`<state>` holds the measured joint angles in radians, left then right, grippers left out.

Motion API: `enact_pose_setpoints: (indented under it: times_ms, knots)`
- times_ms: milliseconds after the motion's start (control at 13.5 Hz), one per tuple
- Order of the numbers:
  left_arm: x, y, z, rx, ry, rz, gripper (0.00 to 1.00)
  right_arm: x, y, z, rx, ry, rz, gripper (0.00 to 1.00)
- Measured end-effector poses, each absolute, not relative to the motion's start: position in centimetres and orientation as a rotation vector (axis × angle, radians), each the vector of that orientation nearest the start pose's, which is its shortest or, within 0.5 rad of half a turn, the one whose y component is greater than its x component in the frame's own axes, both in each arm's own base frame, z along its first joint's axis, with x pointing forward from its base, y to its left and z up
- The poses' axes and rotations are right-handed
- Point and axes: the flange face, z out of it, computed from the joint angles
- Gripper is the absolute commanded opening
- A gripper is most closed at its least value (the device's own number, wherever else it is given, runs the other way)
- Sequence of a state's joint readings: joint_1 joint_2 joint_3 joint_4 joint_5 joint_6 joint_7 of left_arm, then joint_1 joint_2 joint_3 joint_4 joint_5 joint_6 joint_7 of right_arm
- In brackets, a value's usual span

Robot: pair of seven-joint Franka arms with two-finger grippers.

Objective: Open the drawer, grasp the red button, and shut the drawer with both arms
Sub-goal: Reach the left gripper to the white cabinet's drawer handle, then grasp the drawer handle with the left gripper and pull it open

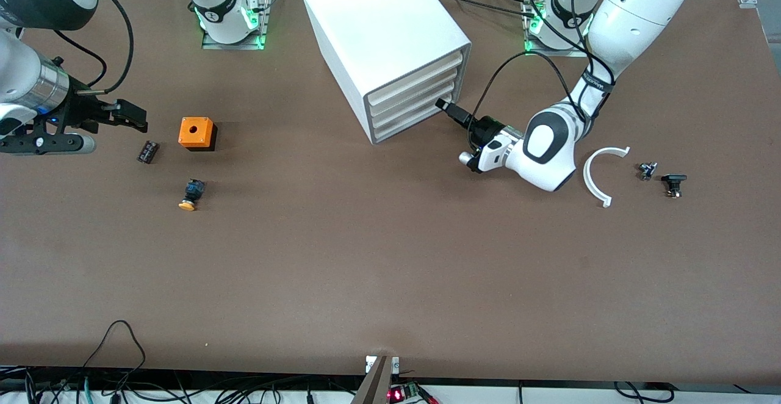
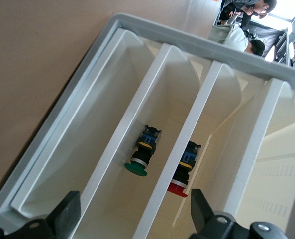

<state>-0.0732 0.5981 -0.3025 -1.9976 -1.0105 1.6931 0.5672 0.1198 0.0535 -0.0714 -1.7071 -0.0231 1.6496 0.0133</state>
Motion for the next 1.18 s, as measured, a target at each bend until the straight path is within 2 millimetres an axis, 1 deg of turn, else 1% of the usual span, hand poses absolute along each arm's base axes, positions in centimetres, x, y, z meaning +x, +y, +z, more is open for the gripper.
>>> enact_pose_setpoints:
  times_ms: [148,222,296,370,444,739,887,961,1035,1183]
  knots:
    - [45.4,-28.4,17.5,1.863,-0.314,-0.809,0.85,57.0,2.7,53.4,-3.163,-0.06,0.179,1.0]
    - [44.8,-29.0,17.4,1.866,-0.323,-0.81,0.76,57.1,2.8,53.3,-3.152,-0.057,0.182,1.0]
    - [44.2,-29.6,17.3,1.873,-0.33,-0.809,0.6,57.1,2.9,53.1,-3.14,-0.054,0.185,1.0]
    - [43.6,-30.1,17.1,1.882,-0.335,-0.809,0.3,57.2,3.0,53.1,-3.135,-0.053,0.187,1.0]
    - [43.4,-30.5,17.3,1.877,-0.332,-0.798,0.0,57.2,3.0,53.0,-3.134,-0.052,0.187,1.0]
    - [43.7,-30.9,19.0,1.874,-0.353,-0.761,0.0,57.2,3.0,53.1,-3.133,-0.051,0.185,1.0]
    - [44.4,-30.2,19.4,1.889,-0.354,-0.724,0.0,57.2,3.0,53.1,-3.132,-0.052,0.184,1.0]
    - [45.4,-29.1,19.6,1.904,-0.339,-0.695,0.0,57.2,3.0,53.1,-3.132,-0.052,0.184,1.0]
    - [46.8,-27.4,19.9,1.924,-0.312,-0.656,0.0,57.2,3.0,53.1,-3.132,-0.052,0.184,1.0]
    - [50.0,-23.3,20.4,1.966,-0.25,-0.568,0.0,57.2,3.0,53.1,-3.132,-0.052,0.184,1.0]
